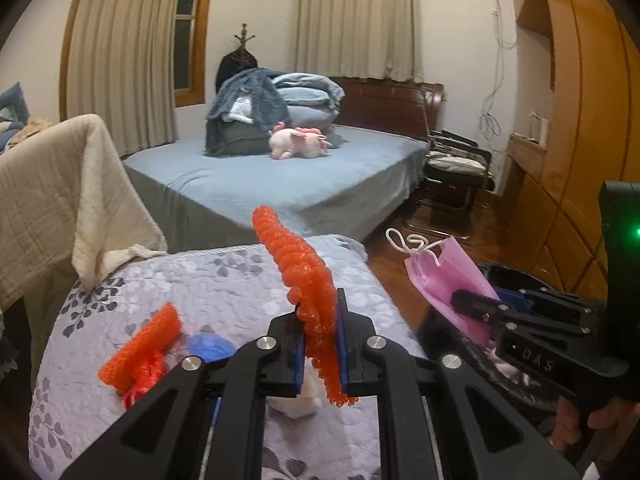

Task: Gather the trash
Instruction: 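Carry the pink bag and orange mesh to the bin and release both inside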

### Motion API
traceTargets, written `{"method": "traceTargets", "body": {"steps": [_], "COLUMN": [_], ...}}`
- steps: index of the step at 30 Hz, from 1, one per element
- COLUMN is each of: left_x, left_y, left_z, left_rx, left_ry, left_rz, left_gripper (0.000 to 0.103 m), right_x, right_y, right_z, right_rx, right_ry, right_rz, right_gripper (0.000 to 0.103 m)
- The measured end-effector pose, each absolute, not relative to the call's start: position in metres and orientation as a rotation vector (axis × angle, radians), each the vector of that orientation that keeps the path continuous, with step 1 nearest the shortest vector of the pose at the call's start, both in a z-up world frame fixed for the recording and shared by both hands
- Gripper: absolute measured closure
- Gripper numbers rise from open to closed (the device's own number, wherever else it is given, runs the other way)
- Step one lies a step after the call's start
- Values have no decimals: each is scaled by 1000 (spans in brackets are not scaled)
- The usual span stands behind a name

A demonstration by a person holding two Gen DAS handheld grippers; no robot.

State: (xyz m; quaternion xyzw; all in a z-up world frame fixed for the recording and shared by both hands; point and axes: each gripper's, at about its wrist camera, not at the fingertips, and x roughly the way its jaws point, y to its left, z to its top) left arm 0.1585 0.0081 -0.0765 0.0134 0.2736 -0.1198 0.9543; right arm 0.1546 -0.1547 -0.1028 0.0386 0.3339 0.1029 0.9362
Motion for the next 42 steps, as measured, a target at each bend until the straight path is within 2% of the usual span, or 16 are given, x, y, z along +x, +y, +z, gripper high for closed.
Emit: {"method": "traceTargets", "body": {"steps": [14,23,25,28,30,31,32,34,36,37,38,39,41,42], "left_x": [154,166,170,175,178,179,179,179,179,179,178,177,174,173], "left_y": [-83,-154,-167,-185,-192,-193,-193,-187,-180,-174,-167,-162,-145,-138], "left_z": [-81,-91,-94,-101,-105,-106,-106,-107,-106,-105,-104,-102,-97,-95], "left_rx": [54,58,62,73,76,70,60,39,37,36,37,38,40,41], "left_ry": [591,640,651,679,697,705,707,711,707,701,691,683,654,643], "left_rz": [-471,-626,-644,-679,-696,-701,-701,-697,-676,-662,-645,-627,-576,-552], "left_gripper": [91,91,91,90,80,62,53,51,46,43,38,35,22,19], "right_x": [120,106,104,103,102,100,98,98,97,96,94,93,90,91], "right_y": [-253,-327,-340,-351,-356,-359,-361,-363,-364,-363,-362,-359,-355,-351], "right_z": [-101,-120,-125,-133,-139,-140,-141,-142,-142,-142,-140,-138,-136,-135], "right_rx": [96,126,142,151,145,144,145,142,135,131,128,122,112,112], "right_ry": [683,695,700,712,722,722,718,714,705,698,689,675,656,656], "right_rz": [-29,-191,-217,-244,-269,-279,-290,-299,-314,-323,-329,-338,-343,-331], "right_gripper": [82,82,81,75,57,54,50,42,28,24,12,7,5,5]}}
